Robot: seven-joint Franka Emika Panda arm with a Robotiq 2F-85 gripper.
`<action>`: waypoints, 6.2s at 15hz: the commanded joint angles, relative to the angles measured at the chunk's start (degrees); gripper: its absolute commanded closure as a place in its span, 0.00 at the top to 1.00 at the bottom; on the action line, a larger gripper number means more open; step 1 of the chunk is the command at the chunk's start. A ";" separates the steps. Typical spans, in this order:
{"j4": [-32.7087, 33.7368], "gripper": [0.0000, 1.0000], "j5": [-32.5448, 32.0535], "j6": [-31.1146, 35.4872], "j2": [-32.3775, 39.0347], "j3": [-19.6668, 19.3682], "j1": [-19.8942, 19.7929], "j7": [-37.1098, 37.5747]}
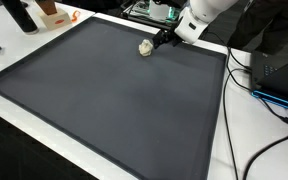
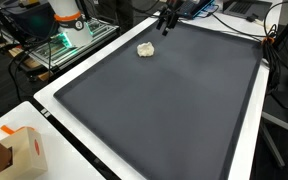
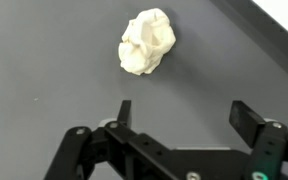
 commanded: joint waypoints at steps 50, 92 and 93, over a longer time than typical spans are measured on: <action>-25.56 1.00 52.22 23.62 -17.63 -14.44 -20.58 31.94; -38.36 1.00 57.63 38.75 -26.12 -13.10 -20.46 37.10; -38.29 1.00 55.42 38.46 -26.50 -12.90 -20.42 37.92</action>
